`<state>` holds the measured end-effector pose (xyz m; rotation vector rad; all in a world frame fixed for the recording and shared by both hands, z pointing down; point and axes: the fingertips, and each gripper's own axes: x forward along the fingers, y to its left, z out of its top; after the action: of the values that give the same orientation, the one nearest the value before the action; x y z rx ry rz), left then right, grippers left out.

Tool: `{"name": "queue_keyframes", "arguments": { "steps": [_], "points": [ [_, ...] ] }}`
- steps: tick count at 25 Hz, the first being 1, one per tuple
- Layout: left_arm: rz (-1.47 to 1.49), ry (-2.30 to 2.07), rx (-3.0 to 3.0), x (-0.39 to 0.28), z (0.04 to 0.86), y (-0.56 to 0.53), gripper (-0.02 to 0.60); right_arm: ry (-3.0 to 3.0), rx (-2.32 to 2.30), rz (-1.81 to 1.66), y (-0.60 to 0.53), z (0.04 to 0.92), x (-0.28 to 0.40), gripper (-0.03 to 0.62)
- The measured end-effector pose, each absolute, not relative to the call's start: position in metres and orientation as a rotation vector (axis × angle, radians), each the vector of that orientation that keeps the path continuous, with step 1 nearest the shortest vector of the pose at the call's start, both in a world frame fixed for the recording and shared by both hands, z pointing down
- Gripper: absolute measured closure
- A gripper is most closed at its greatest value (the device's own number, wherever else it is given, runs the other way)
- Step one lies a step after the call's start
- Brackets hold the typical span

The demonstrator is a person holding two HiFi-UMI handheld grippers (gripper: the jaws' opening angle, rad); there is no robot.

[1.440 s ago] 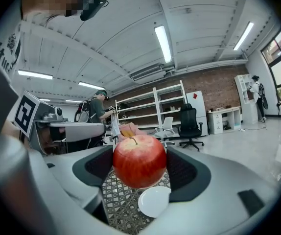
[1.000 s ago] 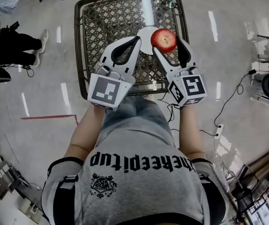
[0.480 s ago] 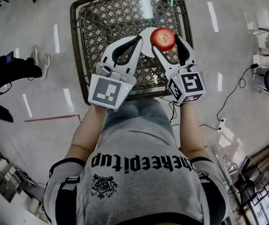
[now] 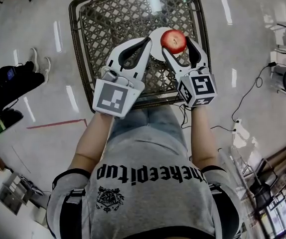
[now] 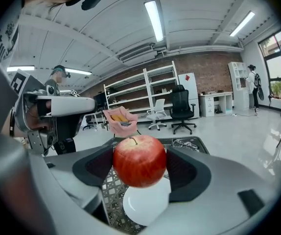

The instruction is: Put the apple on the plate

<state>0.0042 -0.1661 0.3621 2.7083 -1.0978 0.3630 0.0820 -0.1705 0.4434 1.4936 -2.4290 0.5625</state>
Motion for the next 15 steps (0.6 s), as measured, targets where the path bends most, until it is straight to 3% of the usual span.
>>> {"name": "queue_keyframes", "arguments": {
  "steps": [15],
  "points": [
    [0.392, -1.068, 2.650, -0.008, 0.393, -0.173, 0.551, -2.338, 1.464, 0.690, -0.168, 0.503, 0.074, 0.235]
  ]
}}
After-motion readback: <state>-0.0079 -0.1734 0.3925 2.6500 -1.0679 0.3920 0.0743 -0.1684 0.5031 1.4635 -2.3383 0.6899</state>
